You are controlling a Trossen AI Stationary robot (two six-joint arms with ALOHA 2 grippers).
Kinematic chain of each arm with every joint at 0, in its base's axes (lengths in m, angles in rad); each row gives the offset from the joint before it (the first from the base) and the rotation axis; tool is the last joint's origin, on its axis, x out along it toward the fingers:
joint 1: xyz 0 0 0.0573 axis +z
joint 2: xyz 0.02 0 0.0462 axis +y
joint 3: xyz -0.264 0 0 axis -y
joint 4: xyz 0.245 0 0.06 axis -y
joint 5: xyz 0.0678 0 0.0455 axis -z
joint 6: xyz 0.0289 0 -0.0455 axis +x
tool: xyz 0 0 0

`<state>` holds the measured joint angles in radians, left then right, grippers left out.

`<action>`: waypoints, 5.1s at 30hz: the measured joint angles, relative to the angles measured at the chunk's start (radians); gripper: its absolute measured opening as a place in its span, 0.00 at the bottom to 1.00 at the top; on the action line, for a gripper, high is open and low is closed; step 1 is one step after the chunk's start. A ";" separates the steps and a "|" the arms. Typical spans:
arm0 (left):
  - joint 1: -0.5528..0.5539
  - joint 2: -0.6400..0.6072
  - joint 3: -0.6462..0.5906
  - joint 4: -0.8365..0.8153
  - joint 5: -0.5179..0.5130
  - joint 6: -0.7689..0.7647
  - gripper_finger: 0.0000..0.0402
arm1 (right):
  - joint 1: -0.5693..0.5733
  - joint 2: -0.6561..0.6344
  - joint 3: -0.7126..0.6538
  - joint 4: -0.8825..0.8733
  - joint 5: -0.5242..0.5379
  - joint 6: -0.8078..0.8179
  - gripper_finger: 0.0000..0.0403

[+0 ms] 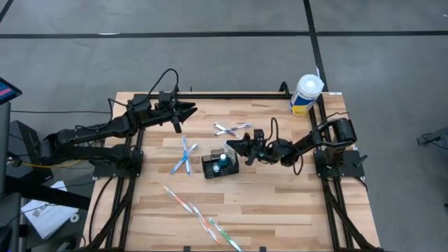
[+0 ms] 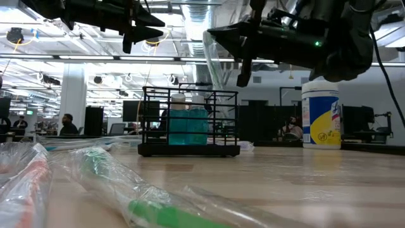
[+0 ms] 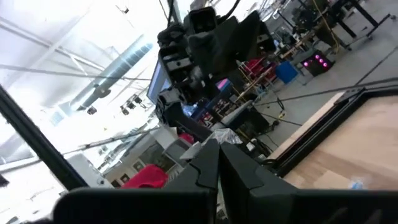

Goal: Pick & Place toothbrushing station
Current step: Put the right green toothbrush into the mesh organizer, then put the green toothbrush into the mesh organizer

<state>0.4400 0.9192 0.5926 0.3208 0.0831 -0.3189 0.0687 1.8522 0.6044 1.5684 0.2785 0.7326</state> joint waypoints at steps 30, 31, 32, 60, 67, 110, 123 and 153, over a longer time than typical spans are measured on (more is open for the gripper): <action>0.000 0.000 0.000 -0.008 -0.005 -0.003 0.32 | -0.067 -0.231 0.001 -0.258 -0.203 0.053 0.58; 0.000 0.000 0.000 -0.008 -0.007 -0.003 0.32 | -0.069 -0.233 0.001 -0.253 -0.203 0.053 0.58; 0.000 0.000 0.000 -0.008 -0.007 -0.003 0.32 | -0.072 -0.235 0.001 -0.251 -0.203 0.053 0.58; 0.000 0.000 0.000 -0.017 -0.008 0.000 0.32 | -0.141 -0.258 0.001 -0.289 -0.261 0.125 0.58; 0.004 0.000 0.000 -0.016 -0.008 0.012 0.32 | -0.189 -0.425 0.021 -0.325 -0.286 0.031 0.58; -0.018 -0.029 0.001 0.718 0.120 -0.329 0.32 | -0.141 -0.199 0.967 -2.392 -0.811 -0.611 0.43; -0.043 -0.028 0.001 0.438 0.099 -0.190 0.25 | 0.089 -0.266 0.786 -2.204 -0.905 -0.448 0.42; 0.096 -0.123 0.000 -0.283 0.309 0.306 0.34 | 0.370 0.342 1.068 -1.565 -0.374 0.589 0.41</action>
<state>0.5362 0.7961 0.5930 0.0376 0.3918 -0.0129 0.4383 2.1940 1.6724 0.0037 -0.0958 1.3217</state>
